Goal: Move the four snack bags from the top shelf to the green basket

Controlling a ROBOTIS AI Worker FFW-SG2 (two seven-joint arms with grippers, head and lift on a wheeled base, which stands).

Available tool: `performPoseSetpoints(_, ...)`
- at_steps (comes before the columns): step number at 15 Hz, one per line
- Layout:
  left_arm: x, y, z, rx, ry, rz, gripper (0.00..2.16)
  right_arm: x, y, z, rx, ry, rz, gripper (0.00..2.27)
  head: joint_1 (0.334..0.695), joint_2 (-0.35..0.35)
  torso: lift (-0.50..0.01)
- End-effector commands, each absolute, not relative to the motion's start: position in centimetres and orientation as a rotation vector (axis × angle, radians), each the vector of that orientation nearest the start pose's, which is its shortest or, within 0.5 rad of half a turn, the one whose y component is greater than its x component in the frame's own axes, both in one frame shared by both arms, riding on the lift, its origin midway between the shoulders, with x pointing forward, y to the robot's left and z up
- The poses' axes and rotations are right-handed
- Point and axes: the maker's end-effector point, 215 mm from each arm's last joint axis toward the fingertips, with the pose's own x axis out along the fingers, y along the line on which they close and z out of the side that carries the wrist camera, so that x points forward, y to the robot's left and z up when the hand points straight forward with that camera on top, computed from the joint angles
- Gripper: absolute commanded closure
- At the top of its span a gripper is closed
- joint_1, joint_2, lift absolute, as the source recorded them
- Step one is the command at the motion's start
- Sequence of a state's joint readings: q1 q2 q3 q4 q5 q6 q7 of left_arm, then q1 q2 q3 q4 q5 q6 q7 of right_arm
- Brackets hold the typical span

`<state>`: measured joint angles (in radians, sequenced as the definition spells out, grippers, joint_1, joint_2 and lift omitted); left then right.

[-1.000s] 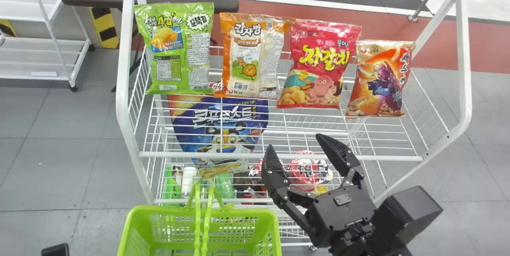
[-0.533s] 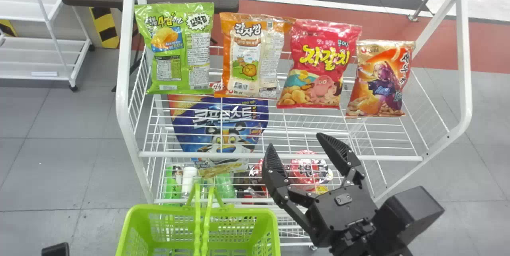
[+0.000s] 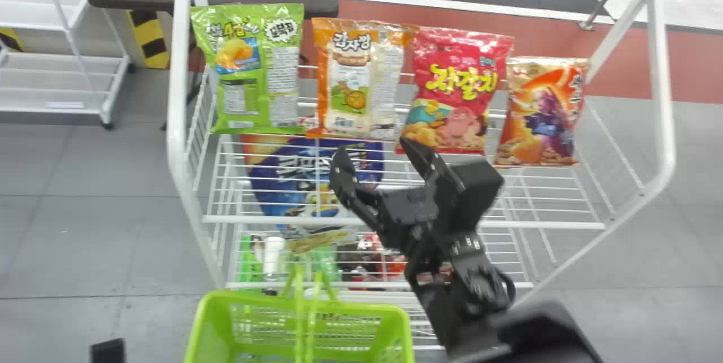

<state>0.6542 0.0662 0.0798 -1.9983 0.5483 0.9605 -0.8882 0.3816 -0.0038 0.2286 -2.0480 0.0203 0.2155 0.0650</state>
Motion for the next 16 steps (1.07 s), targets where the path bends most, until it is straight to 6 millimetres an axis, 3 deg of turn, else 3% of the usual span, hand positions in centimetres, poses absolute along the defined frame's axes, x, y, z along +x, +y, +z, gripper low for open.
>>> performPoseSetpoints(1,20.0,4.2,-47.9,-0.942,0.883,-0.909,1.73,51.6,-4.5,-34.7,0.011,0.133,0.341,0.14,0.695,-0.097,0.000)
performPoseSetpoints(3,19.8,4.2,-48.0,-0.937,0.891,-0.912,1.73,55.0,-2.7,-35.2,-0.020,0.148,0.367,0.14,0.695,-0.024,0.000)
performPoseSetpoints(7,20.1,4.1,-48.2,-0.928,0.898,-0.922,1.73,59.1,-1.7,-35.7,-0.030,0.170,0.417,0.14,0.695,0.024,0.000)
performPoseSetpoints(12,20.8,3.4,-48.6,-0.933,0.900,-0.942,1.73,61.0,-0.1,-35.7,-0.044,0.197,0.513,0.14,0.695,0.047,0.000)
performPoseSetpoints(16,21.1,3.3,-48.8,-0.942,0.901,-0.946,1.73,63.0,0.0,-36.1,-0.050,0.229,0.545,0.20,0.695,0.046,0.000)
